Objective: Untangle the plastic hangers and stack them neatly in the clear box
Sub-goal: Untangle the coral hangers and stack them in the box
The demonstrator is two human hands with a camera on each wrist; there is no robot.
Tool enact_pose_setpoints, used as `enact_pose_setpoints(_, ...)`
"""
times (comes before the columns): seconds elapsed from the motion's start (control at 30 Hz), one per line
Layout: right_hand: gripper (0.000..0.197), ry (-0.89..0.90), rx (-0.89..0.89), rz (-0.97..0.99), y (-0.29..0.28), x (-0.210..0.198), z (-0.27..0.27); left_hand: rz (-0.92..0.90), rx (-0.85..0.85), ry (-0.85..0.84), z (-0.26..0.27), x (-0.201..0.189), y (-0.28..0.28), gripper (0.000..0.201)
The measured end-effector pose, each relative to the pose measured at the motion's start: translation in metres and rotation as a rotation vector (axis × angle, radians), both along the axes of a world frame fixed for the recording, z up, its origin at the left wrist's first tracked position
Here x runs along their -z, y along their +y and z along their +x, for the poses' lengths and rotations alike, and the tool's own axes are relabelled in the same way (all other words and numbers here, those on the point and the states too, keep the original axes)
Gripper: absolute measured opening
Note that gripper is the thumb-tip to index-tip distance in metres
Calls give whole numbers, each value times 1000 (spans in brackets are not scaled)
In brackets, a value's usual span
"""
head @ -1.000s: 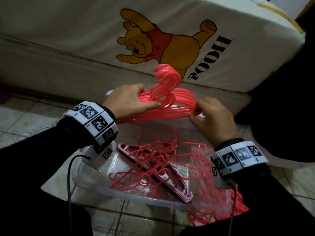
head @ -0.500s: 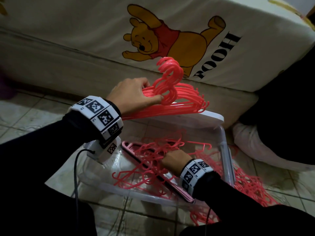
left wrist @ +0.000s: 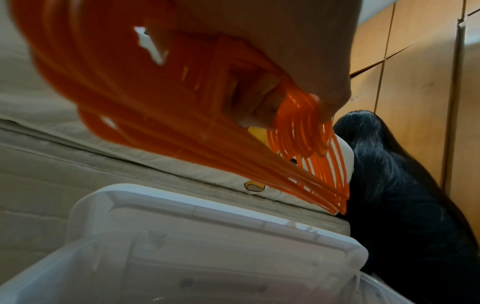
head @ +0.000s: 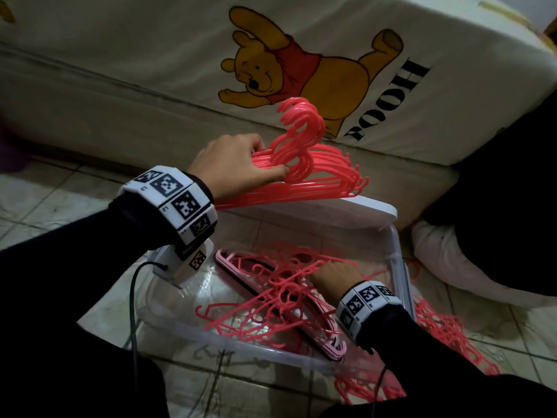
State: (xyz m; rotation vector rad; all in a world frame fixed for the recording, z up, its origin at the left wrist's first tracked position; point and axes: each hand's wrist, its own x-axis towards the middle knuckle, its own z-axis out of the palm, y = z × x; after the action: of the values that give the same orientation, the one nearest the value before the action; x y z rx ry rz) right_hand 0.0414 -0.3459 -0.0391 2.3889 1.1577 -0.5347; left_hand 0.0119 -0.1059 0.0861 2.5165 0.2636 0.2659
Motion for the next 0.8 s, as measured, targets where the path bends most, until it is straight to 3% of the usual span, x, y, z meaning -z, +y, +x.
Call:
enact_pose_setpoints(0.33,24,-122,222,335,1,-35,23,-9,-63,-97,1,-6,6,47)
enact_pose_setpoints(0.67,21,48,183,121,-2,-22,12,-7,-63,-79,-1,-8,6,42)
enact_pose_setpoints(0.8,51,150,162,107,-7,-17,9,7,-48,-57,0,-6,5,47)
